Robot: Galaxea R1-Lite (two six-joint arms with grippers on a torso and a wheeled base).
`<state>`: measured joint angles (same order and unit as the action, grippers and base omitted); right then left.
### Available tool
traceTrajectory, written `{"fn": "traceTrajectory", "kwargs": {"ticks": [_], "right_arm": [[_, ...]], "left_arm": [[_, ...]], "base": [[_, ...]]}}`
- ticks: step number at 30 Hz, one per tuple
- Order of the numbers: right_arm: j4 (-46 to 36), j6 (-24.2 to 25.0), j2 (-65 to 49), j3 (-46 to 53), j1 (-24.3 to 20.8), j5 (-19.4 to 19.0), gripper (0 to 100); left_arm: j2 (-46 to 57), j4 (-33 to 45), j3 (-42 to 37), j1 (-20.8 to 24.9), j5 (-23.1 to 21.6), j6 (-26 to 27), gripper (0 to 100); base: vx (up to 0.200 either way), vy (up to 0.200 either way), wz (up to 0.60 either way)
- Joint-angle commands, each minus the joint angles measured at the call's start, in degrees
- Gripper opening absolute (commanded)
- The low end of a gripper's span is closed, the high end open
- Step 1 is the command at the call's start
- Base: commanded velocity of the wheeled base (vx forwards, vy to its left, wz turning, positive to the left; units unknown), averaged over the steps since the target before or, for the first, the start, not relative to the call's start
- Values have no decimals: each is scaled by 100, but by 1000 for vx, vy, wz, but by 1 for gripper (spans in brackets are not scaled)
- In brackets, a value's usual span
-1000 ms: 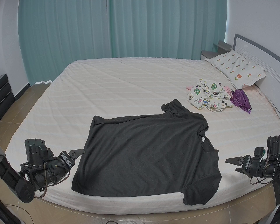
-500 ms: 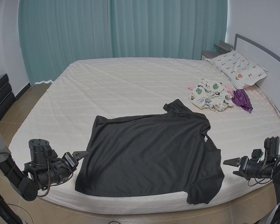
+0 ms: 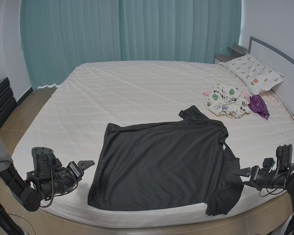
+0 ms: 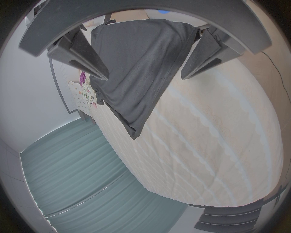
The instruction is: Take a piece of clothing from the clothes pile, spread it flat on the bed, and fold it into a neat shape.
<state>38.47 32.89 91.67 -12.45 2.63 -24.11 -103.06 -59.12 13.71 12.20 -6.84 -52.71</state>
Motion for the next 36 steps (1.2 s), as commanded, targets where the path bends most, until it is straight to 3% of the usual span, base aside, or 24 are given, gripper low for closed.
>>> {"fn": "traceTrajectory", "kwargs": {"ticks": [1, 5, 36], "right_arm": [[2, -2, 8, 5, -26, -6, 100], [2, -2, 0, 5, -35, 3, 100], [2, 7, 8, 32, -35, -6, 100]], "left_arm": [[-12, -3, 0, 1, -2, -2, 100], [-12, -3, 26, 10, -10, -37, 100], [-197, -381, 70, 81, -10, -653, 100]], "base": [[200, 0, 0], [200, 0, 0], [0, -6, 0]]}}
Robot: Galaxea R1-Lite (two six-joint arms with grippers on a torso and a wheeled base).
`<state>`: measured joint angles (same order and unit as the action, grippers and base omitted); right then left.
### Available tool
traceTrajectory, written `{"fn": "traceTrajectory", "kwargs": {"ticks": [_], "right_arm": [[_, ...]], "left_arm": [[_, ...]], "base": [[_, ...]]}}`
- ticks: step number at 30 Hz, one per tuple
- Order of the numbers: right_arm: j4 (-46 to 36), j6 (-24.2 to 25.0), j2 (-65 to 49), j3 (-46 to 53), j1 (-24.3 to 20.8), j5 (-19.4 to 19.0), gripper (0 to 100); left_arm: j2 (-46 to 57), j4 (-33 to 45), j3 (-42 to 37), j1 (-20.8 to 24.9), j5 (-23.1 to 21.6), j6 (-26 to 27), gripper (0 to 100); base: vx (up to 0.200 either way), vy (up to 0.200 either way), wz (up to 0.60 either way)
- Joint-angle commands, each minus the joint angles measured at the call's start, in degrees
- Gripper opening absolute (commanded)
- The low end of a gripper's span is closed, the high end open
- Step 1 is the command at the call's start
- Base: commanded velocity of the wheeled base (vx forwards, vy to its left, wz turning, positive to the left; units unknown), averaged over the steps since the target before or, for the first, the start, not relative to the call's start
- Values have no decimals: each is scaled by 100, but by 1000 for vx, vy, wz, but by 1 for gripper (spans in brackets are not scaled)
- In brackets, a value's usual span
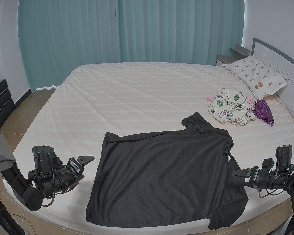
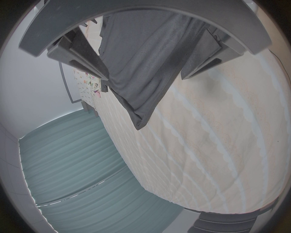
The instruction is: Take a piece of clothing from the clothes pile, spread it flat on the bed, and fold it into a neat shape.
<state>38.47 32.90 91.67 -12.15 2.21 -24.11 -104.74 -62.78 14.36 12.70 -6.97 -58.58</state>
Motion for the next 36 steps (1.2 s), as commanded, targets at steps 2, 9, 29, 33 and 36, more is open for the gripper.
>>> {"fn": "traceTrajectory", "kwargs": {"ticks": [2, 9, 29, 33, 36], "right_arm": [[2, 6, 0, 3, -1, -6, 100], [2, 6, -9, 3, -1, 3, 100], [2, 6, -71, 64, -1, 3, 100], [11, 6, -53, 82, -1, -6, 100], [11, 6, -53, 82, -1, 3, 100]], "left_arm": [[-29, -15, 14, 57, 3, -154, 100], [-29, -15, 67, 101, 3, -163, 100], [-1330, 477, 2475, 57, 539, -137, 100], [-1751, 1066, 3196, 171, 706, -137, 100], [-1866, 1374, 3539, 294, 706, -137, 100]], "base": [[0, -200, 0], [0, -200, 0], [0, -20, 0], [0, 0, 0], [0, 0, 0]]}}
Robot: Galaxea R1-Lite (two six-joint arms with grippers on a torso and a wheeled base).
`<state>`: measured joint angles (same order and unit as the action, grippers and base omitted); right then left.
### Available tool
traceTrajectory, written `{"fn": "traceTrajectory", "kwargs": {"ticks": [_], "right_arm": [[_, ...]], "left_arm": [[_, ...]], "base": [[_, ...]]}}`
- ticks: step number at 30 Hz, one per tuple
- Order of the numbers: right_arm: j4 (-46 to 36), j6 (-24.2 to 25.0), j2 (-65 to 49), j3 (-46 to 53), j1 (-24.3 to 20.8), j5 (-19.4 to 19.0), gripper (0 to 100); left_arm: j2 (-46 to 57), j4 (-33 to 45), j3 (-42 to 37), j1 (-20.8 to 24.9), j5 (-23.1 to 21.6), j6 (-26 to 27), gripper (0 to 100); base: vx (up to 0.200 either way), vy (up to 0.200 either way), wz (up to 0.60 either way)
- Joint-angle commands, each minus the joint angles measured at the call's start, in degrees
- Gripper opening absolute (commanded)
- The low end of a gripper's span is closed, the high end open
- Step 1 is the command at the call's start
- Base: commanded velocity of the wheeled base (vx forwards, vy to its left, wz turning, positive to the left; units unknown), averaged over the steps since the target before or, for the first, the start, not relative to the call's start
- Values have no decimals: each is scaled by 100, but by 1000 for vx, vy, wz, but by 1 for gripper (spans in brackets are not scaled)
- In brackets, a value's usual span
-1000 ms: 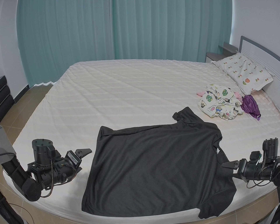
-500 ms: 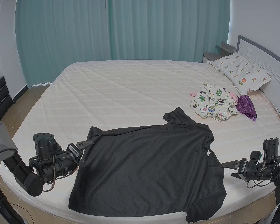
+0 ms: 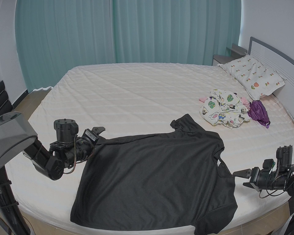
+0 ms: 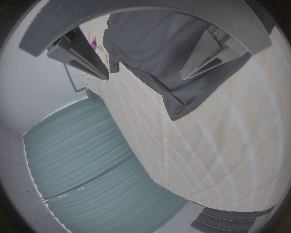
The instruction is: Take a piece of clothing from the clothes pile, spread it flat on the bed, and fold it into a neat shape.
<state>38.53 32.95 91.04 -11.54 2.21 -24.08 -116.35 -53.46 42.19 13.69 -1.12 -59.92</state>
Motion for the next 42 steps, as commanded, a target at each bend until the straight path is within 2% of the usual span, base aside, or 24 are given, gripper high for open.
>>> {"fn": "traceTrajectory", "kwargs": {"ticks": [1, 7, 12, 18, 23, 24, 28, 32, 39, 42], "right_arm": [[5, 1, 19, 21, -1, -9, 100], [5, -8, 54, 29, 8, -1, 100], [5, -8, 45, 38, 8, -1, 100], [5, -8, 45, 47, 8, -1, 100], [5, -8, 28, 65, 8, -1, 100], [5, -8, 19, 73, 8, -1, 100], [5, -8, 19, 73, 17, -1, 100], [5, -8, 37, 73, 8, -1, 100], [5, -8, 63, 82, 17, -1, 100], [5, -8, 63, 91, 17, -1, 100]], "left_arm": [[-758, 512, 887, 239, 121, -2, 100], [-1118, 916, 1485, 512, 147, -2, 100], [-1584, 951, 1933, 644, 402, -2, 100], [-1848, 951, 2258, 705, 420, -2, 100], [-1988, 942, 2575, 556, 490, 15, 100], [-2111, 951, 2891, 380, 587, 33, 100], [-2173, 969, 3278, 143, 648, 68, 100], [-2401, 1180, 3972, -147, 675, 358, 100], [-2560, 1294, 4579, -393, 701, 384, 100], [-2771, 1452, 4921, -543, 701, 551, 100]], "base": [[0, 0, 0], [0, 0, 0], [0, 0, 0], [0, 0, 0], [0, 0, 0], [0, 0, 0], [0, 0, 0], [0, 0, 0], [0, 0, 0], [0, 0, 0]]}}
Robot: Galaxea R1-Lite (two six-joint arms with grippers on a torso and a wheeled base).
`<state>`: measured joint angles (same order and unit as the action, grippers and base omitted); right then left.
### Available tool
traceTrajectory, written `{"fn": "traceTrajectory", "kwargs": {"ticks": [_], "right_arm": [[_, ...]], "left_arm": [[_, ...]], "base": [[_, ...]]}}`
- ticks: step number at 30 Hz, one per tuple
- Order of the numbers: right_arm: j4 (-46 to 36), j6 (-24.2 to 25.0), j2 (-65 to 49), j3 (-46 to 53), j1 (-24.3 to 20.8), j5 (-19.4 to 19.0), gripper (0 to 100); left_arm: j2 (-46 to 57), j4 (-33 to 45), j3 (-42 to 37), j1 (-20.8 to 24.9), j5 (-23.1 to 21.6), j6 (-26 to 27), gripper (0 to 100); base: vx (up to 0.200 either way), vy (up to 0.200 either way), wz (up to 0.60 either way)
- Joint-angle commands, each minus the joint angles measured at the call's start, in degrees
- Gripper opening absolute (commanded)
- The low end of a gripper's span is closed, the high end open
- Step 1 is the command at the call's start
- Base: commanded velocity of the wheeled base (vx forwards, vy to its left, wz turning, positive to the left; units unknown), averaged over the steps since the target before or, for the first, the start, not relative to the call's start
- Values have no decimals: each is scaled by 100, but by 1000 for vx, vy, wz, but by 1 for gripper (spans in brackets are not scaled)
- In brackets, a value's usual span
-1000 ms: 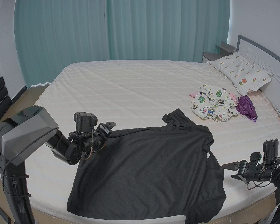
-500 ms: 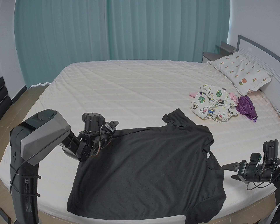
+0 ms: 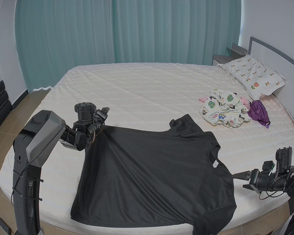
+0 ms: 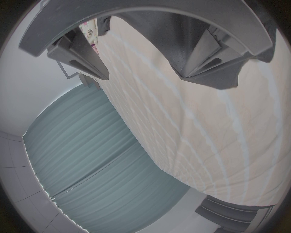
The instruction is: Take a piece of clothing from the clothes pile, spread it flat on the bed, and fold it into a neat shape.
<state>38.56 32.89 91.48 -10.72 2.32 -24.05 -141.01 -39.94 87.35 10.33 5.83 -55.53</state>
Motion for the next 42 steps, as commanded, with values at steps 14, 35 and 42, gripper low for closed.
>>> {"fn": "traceTrajectory", "kwargs": {"ticks": [14, 35, 42], "right_arm": [[3, -2, 19, 34, 6, -12, 100], [3, -2, 19, 52, -3, -3, 100], [3, 7, 28, 52, -3, -3, 100]], "left_arm": [[460, 1190, 292, -294, -398, 227, 100], [416, 1260, -200, -892, -1163, 1545, 100], [478, 1401, -490, -839, -1172, 1694, 100]], "base": [[0, 0, 0], [0, 0, 0], [0, 0, 0]]}}
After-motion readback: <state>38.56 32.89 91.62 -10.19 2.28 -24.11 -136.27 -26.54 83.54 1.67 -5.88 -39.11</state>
